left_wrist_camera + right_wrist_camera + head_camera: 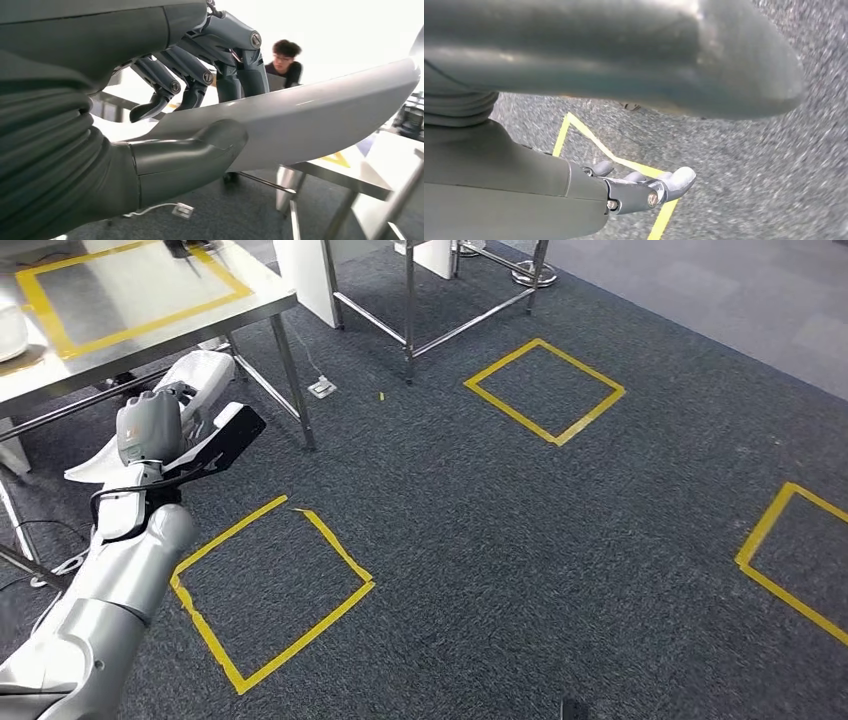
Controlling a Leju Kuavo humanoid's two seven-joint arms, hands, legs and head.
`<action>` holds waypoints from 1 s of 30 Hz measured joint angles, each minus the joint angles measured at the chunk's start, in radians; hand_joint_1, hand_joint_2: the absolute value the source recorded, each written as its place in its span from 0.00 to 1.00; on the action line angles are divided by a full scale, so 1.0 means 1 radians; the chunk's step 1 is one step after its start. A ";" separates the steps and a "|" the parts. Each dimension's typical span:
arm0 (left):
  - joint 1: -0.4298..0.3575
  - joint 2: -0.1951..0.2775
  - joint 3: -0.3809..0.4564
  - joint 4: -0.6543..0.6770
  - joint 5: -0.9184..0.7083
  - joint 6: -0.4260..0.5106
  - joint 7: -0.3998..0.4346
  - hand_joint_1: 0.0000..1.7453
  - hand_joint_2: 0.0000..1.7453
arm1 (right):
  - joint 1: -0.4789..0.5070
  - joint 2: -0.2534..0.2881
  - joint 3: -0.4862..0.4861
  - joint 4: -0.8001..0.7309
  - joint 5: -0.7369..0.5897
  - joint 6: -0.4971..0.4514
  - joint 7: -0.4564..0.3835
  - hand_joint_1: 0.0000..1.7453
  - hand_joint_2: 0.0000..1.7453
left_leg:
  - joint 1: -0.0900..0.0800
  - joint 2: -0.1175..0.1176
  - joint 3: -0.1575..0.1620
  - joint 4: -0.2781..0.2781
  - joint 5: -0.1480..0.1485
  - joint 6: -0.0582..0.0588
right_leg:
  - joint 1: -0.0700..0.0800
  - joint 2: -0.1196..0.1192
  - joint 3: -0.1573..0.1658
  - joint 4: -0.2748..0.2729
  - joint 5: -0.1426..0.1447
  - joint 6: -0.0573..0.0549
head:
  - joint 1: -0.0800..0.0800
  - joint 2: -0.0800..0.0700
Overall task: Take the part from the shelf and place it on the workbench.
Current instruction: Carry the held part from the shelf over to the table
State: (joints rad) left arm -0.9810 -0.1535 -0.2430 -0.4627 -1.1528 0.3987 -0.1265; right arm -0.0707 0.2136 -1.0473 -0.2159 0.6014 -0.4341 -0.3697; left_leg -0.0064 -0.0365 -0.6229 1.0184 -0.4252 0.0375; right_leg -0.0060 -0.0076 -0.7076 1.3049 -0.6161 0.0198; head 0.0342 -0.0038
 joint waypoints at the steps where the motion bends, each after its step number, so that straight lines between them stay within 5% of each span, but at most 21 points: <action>1: 0.002 0.001 0.000 0.001 0.000 0.000 0.001 1.00 1.00 | 0.000 0.000 0.000 0.000 0.001 0.000 0.000 0.00 0.00 | 0.001 -0.015 0.004 0.002 -0.005 -0.002 | -0.001 0.001 -0.013 -0.009 0.011 0.000 | 0.000 0.000; 4: 0.003 0.002 0.000 0.001 -0.002 0.000 0.004 1.00 1.00 | 0.001 0.000 0.000 0.000 0.004 0.001 0.000 0.00 0.00 | 0.004 -0.057 0.019 0.010 -0.021 -0.012 | -0.004 0.037 0.029 -0.188 0.144 -0.006 | 0.000 0.000; 6: 0.002 0.003 0.000 0.001 -0.005 0.000 0.006 1.00 1.00 | 0.000 0.000 0.000 0.000 0.006 0.002 0.000 0.00 0.00 | 0.007 -0.081 0.020 0.010 -0.027 -0.023 | -0.002 0.067 0.055 -0.270 0.183 -0.014 | 0.000 0.000; 9: 0.003 0.008 0.000 0.000 -0.008 0.000 0.009 1.00 1.00 | -0.001 0.000 0.000 0.000 0.008 0.003 -0.001 0.00 0.00 | 0.007 -0.092 0.018 0.017 -0.029 -0.042 | 0.001 0.050 0.073 -0.283 0.185 -0.032 | 0.002 0.000; 11: 0.000 0.011 0.000 -0.001 -0.010 0.000 0.009 1.00 1.00 | -0.001 0.000 0.000 0.000 0.009 0.006 0.000 0.00 0.00 | 0.002 -0.041 0.000 0.058 -0.050 -0.052 | 0.000 0.031 0.088 -0.286 0.180 -0.045 | 0.000 0.000; 13: -0.002 0.011 0.000 -0.001 -0.011 0.001 0.010 1.00 1.00 | 0.000 0.000 0.000 0.000 0.010 0.007 0.002 0.00 0.00 | 0.002 0.015 -0.058 0.163 -0.097 -0.060 | 0.001 0.017 0.098 -0.287 0.172 -0.052 | -0.004 0.000; 15: 0.005 0.011 0.000 -0.001 -0.012 0.001 0.010 1.00 1.00 | 0.001 0.000 0.000 0.000 0.009 0.008 0.005 0.00 0.00 | 0.006 0.028 -0.124 0.266 -0.129 -0.066 | 0.002 0.003 0.105 -0.286 0.162 -0.054 | -0.004 0.000; 16: 0.009 0.012 0.000 -0.001 -0.012 0.001 0.011 1.00 1.00 | 0.001 0.000 0.000 0.000 0.009 0.008 0.006 0.00 0.00 | 0.007 0.030 -0.137 0.277 -0.121 -0.066 | 0.002 -0.003 0.110 -0.285 0.157 -0.054 | -0.004 0.000; 20: 0.012 0.019 0.000 -0.003 -0.013 0.003 0.012 1.00 1.00 | 0.000 0.000 0.000 0.000 0.008 0.010 0.003 0.00 0.00 | 0.006 0.038 -0.051 0.063 0.000 -0.056 | 0.003 -0.014 0.137 -0.281 0.134 -0.045 | -0.005 0.000; 22: 0.013 0.021 0.000 -0.005 -0.013 0.003 0.012 1.00 1.00 | -0.001 0.000 0.000 0.000 0.009 0.011 0.001 0.00 0.00 | 0.001 0.042 -0.024 0.012 0.004 -0.045 | 0.005 -0.018 0.141 -0.280 0.125 -0.034 | -0.005 0.000; 25: 0.015 0.024 0.000 -0.010 -0.013 0.004 0.011 1.00 1.00 | -0.002 0.000 -0.001 0.000 0.009 0.009 -0.001 0.00 0.00 | 0.004 0.038 -0.011 0.006 0.007 -0.028 | 0.005 -0.019 0.144 -0.277 0.110 -0.017 | -0.004 0.000; 27: 0.013 0.025 0.000 -0.015 -0.013 0.004 0.010 1.00 1.00 | -0.002 0.000 -0.001 0.000 0.009 0.007 -0.002 0.00 0.00 | 0.011 0.035 0.001 -0.002 0.005 -0.019 | 0.001 -0.009 0.113 -0.212 0.083 -0.005 | -0.001 0.000; 30: 0.019 0.021 0.000 -0.016 -0.013 0.004 0.008 1.00 1.00 | -0.001 0.000 -0.001 0.000 0.009 0.006 -0.003 0.00 0.00 | 0.011 0.027 0.013 -0.001 -0.010 -0.011 | -0.004 -0.001 -0.008 -0.023 0.037 0.007 | 0.004 0.000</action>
State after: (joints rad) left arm -0.9623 -0.1321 -0.2430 -0.4784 -1.1662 0.4026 -0.1183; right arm -0.0718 0.2132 -1.0479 -0.2163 0.6100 -0.4279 -0.3727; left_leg 0.0046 -0.0097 -0.6100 1.0169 -0.4354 0.0265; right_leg -0.0103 -0.0091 -0.7155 1.2815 -0.5787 0.0265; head 0.0380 -0.0038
